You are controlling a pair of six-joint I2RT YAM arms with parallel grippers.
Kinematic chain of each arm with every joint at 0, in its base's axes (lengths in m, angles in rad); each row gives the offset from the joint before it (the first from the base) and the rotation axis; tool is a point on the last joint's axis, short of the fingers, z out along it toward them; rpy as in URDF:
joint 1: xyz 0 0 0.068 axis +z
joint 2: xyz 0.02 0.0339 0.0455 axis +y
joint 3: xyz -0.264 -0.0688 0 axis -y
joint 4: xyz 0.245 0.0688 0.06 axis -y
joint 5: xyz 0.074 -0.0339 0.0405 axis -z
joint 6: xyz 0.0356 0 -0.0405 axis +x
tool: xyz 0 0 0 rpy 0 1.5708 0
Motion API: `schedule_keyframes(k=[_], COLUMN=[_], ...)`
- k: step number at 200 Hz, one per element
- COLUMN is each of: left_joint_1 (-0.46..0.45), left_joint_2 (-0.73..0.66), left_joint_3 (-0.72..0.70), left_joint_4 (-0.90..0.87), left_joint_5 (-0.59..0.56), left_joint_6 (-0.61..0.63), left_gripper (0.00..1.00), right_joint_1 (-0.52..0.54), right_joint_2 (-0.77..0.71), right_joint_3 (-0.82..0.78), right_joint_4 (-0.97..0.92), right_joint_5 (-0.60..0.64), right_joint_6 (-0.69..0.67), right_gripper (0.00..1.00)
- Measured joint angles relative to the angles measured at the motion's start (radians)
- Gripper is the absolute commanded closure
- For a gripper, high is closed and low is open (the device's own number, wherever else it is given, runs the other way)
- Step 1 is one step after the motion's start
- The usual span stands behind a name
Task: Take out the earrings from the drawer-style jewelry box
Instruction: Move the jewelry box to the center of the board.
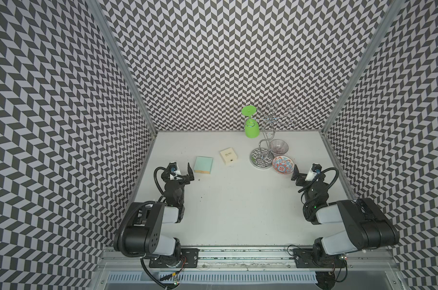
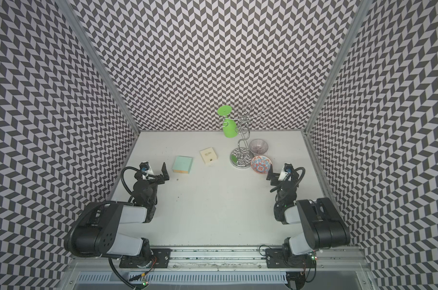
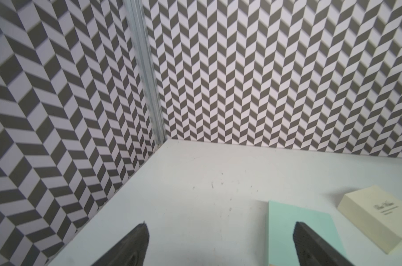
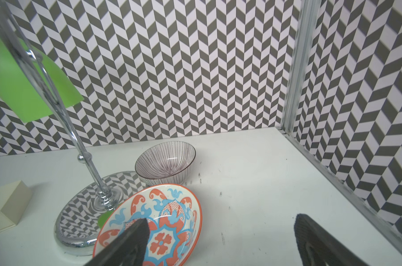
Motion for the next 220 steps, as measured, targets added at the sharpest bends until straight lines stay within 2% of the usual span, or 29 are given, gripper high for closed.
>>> schedule_keyframes(k=[41, 70, 84, 102, 117, 133, 148, 177, 188, 220], left_joint_1=[-0.102, -0.134, -0.145, -0.129, -0.066, 0.039, 0.083, 0.076, 0.075, 0.084], left_joint_2=[-0.184, -0.289, -0.316, -0.294, -0.270, -0.260, -0.217, -0.083, -0.023, 0.172], left_joint_3=[0.008, 0.099, 0.211, 0.483, 0.621, 0.636, 0.637, 0.700, 0.754, 0.972], left_joint_4=[-0.094, -0.230, -0.362, -0.734, -0.915, -1.019, -1.131, -1.347, -1.407, -1.550], left_joint_5=[-0.139, -0.210, -0.269, -0.293, -0.222, -0.090, -0.027, 0.073, 0.106, 0.196], left_joint_6=[0.016, -0.015, -0.098, -0.370, -0.576, -0.718, -0.794, -0.835, -0.830, -0.792], left_gripper=[0.00, 0.00, 0.00, 0.00, 0.00, 0.00, 0.00, 0.04, 0.09, 0.16], right_joint_1=[0.050, 0.119, 0.149, 0.152, 0.122, 0.116, 0.146, 0.265, 0.331, 0.536], right_joint_2=[-0.187, -0.369, -0.453, -0.542, -0.618, -0.653, -0.643, -0.626, -0.624, -0.578], right_joint_3=[0.024, 0.219, 0.369, 0.529, 0.510, 0.485, 0.494, 0.505, 0.505, 0.496], right_joint_4=[-0.079, -0.325, -0.487, -0.728, -0.816, -0.933, -1.055, -1.242, -1.281, -1.312], right_joint_5=[0.018, 0.041, 0.081, 0.153, 0.132, 0.100, 0.062, 0.005, -0.011, -0.053], right_joint_6=[-0.021, -0.010, 0.108, 0.406, 0.546, 0.612, 0.633, 0.627, 0.623, 0.628], right_gripper=[0.01, 0.01, 0.01, 0.01, 0.01, 0.00, 0.00, 0.04, 0.07, 0.10])
